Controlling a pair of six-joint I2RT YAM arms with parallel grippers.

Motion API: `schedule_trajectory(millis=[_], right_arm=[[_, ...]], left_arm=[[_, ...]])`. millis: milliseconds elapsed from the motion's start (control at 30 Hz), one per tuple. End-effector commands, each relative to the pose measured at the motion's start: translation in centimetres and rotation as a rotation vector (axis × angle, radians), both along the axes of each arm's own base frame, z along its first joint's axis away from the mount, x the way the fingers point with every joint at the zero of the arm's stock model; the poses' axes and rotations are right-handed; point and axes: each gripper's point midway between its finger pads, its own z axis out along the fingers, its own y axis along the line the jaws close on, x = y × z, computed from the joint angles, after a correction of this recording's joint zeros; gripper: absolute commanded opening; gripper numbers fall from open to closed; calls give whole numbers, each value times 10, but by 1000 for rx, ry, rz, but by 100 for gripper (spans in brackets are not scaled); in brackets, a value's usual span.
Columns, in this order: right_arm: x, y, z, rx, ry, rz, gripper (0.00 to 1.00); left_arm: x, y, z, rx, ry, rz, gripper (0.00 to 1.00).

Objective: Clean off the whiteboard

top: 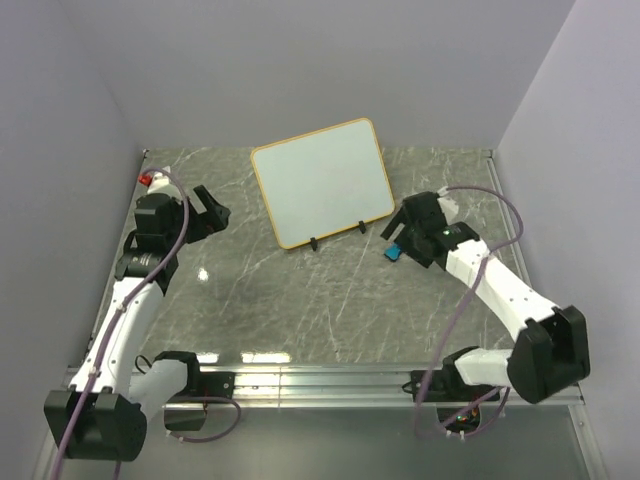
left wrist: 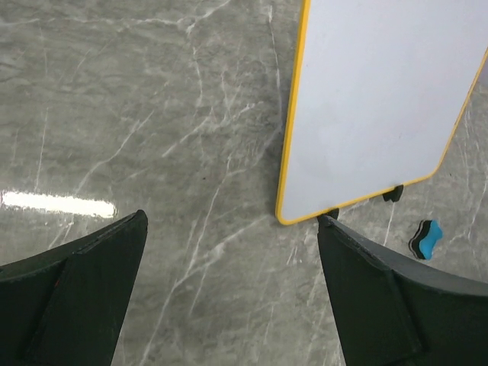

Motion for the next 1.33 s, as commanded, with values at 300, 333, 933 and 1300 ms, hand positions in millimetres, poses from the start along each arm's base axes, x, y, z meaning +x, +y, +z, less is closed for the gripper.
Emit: schedule_trajectory(millis=[300, 333, 933, 1300], right_arm=[[-81, 30, 145, 80, -333, 288, 92], [-88, 28, 147, 91, -332, 293, 92], [-137, -18, 173, 53, -448, 282, 99], [-127, -15, 200, 30, -578, 322, 97]], left_arm=[[-35, 9, -11, -6, 86, 105, 97], [-37, 10, -14, -12, 91, 113, 96], [-21, -22, 74, 14, -55, -22, 100], [-27, -1, 94, 155, -199, 27, 100]])
